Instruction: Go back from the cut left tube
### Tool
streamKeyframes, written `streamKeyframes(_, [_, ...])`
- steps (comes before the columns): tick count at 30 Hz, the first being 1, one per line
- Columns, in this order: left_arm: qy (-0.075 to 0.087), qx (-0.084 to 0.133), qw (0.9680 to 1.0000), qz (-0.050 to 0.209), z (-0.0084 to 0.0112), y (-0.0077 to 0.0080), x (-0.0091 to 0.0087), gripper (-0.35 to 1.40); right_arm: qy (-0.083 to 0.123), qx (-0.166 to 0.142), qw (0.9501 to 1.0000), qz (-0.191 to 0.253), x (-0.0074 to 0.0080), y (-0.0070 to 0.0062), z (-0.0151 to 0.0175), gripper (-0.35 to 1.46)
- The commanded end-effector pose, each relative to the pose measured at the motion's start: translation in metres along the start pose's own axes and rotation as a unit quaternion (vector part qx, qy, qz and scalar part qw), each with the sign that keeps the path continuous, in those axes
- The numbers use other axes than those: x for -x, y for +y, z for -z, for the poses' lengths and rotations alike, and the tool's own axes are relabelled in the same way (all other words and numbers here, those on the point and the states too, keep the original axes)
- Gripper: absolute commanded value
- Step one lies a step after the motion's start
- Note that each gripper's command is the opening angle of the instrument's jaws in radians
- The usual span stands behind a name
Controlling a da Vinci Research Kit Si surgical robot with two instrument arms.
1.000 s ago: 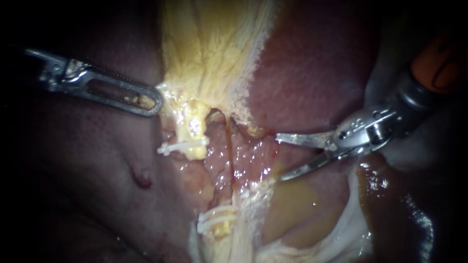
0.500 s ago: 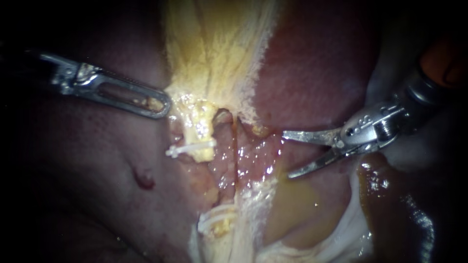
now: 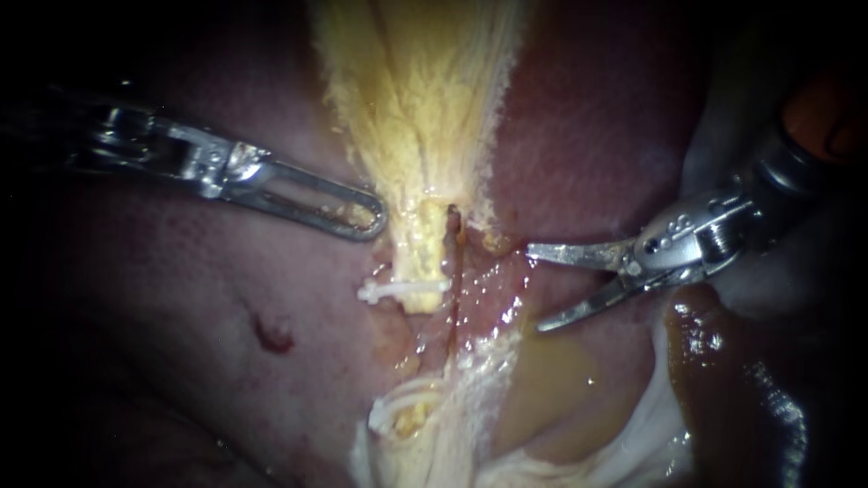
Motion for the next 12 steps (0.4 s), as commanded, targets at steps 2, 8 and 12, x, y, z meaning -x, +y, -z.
streamKeyframes(2, [0.000, 0.000, 1.0000, 0.000, 0.0000, 0.0001, 0.0000, -0.35, 0.000, 0.001, 1.0000, 0.001, 0.0000, 0.0000, 0.0000, 1.43])
streamKeyframes(8, [0.000, 0.000, 1.0000, 0.000, 0.0000, 0.0000, 0.0000, -0.35, 0.001, 0.000, 1.0000, 0.001, 0.0000, 0.0001, -0.0001, 1.45])
streamKeyframes(12, [0.001, 0.000, 1.0000, 0.000, 0.0001, 0.0000, 0.0001, -0.35, 0.002, -0.003, 1.0000, 0.001, -0.0001, 0.0001, -0.0001, 1.45])
